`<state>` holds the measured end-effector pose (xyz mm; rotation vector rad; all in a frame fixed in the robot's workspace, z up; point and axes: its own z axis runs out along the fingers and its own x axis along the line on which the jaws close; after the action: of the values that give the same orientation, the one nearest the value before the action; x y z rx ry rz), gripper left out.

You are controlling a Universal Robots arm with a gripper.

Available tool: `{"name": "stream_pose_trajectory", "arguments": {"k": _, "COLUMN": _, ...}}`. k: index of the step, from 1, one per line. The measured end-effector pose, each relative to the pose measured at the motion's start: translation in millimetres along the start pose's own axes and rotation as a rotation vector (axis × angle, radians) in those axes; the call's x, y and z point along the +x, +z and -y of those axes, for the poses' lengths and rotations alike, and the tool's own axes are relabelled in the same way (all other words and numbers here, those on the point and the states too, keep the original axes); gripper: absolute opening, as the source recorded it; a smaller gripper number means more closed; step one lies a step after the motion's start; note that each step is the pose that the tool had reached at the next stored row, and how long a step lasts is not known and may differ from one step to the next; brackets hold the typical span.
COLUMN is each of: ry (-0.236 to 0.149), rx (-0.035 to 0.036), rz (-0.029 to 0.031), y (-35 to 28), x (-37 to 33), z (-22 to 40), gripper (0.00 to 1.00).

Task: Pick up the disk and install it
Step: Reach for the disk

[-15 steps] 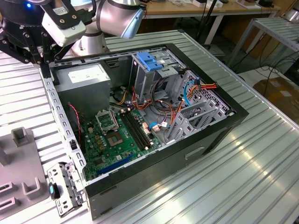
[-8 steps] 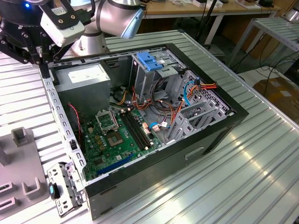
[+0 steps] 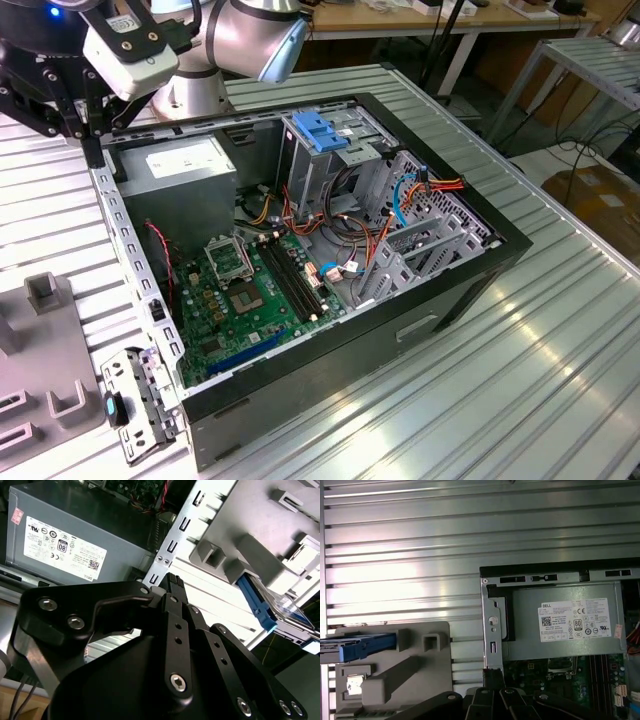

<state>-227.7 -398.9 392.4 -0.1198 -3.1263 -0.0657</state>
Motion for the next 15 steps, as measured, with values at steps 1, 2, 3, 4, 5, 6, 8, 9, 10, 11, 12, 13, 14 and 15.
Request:
{"name": "stream_pose_trajectory", "arguments": {"k": 1, "ry": 0.000, "rx": 0.0000, "rz": -0.0001, "y": 0.0, "x": 0.3, "z": 0.0, "gripper": 0.11}}
{"name": "stream_pose_trajectory", "arguments": {"k": 2, "ry": 0.000, "rx": 0.0001, "rz": -0.0002, "y": 0.0, "x": 0.6, "z": 0.0, "gripper": 0.11}}
{"name": "stream_pose_trajectory", "arguments": {"k": 3, "ry": 0.000, "rx": 0.0000, "rz": -0.0001, "y": 0.0, "x": 0.9, "z": 0.1, "gripper": 0.11}}
{"name": "stream_pose_trajectory", "arguments": {"k": 4, "ry": 0.000, "rx": 0.0001, "rz": -0.0001, "y": 0.0, "x": 1.3, "z": 0.1, "gripper": 0.11}}
{"name": "stream_pose_trajectory", "arguments": {"k": 5, "ry": 0.000, "rx": 0.0001, "rz": -0.0002, "y": 0.0, "x": 1.7, "z": 0.1, "gripper": 0.11}}
{"name": "stream_pose_trajectory", "arguments": {"k": 6, "ry": 0.000, "rx": 0.0001, "rz": -0.0003, "y": 0.0, "x": 2.5, "z": 0.2, "gripper": 0.11}}
{"name": "stream_pose_trajectory", "arguments": {"k": 8, "ry": 0.000, "rx": 0.0001, "rz": -0.0003, "y": 0.1, "x": 5.9, "z": 0.5, "gripper": 0.11}}
{"name": "stream_pose_trajectory", "arguments": {"k": 9, "ry": 0.000, "rx": 0.0001, "rz": -0.0003, "y": 0.1, "x": 7.5, "z": 0.6, "gripper": 0.11}}
{"name": "stream_pose_trajectory", "arguments": {"k": 10, "ry": 0.000, "rx": 0.0001, "rz": -0.0004, "y": 0.1, "x": 9.3, "z": 0.7, "gripper": 0.11}}
{"name": "stream_pose_trajectory", "arguments": {"k": 11, "ry": 0.000, "rx": 0.0001, "rz": -0.0003, "y": 0.2, "x": 10.9, "z": 0.8, "gripper": 0.11}}
{"name": "stream_pose_trajectory", "arguments": {"k": 12, "ry": 0.000, "rx": 0.0001, "rz": -0.0003, "y": 0.2, "x": 12.9, "z": 1.0, "gripper": 0.11}}
{"name": "stream_pose_trajectory", "arguments": {"k": 13, "ry": 0.000, "rx": 0.0001, "rz": -0.0003, "y": 0.3, "x": 14.4, "z": 1.1, "gripper": 0.11}}
{"name": "stream_pose_trajectory", "arguments": {"k": 14, "ry": 0.000, "rx": 0.0001, "rz": -0.0003, "y": 0.4, "x": 17.6, "z": 1.4, "gripper": 0.11}}
{"name": "stream_pose_trajectory", "arguments": {"k": 15, "ry": 0.000, "rx": 0.0000, "rz": -0.0003, "y": 0.4, "x": 20.1, "z": 1.5, "gripper": 0.11}}
